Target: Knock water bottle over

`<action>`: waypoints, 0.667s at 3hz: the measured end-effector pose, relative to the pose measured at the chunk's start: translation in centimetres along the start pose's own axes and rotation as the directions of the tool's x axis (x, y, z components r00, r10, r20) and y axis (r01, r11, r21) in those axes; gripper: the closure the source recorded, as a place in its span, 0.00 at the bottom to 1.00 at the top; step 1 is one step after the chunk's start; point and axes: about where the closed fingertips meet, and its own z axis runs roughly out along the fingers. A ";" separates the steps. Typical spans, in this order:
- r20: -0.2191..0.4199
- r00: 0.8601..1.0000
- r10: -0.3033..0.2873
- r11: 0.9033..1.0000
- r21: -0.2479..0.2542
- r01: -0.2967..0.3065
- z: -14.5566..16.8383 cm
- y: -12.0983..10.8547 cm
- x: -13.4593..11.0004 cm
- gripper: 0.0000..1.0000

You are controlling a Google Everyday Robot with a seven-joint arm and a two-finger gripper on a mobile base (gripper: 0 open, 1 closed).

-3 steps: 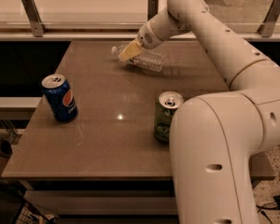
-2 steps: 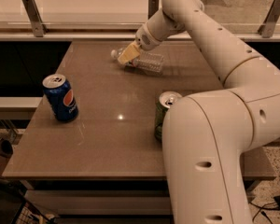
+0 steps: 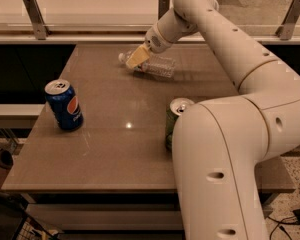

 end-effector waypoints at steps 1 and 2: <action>-0.001 1.000 0.000 1.000 -0.002 0.000 0.1 0.0 0.0 0.36; -0.001 1.000 0.000 1.000 -0.002 0.000 0.1 0.1 0.0 0.13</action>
Offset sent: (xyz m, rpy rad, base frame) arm 0.0000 0.0012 -0.0010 -0.0002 0.0021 0.0015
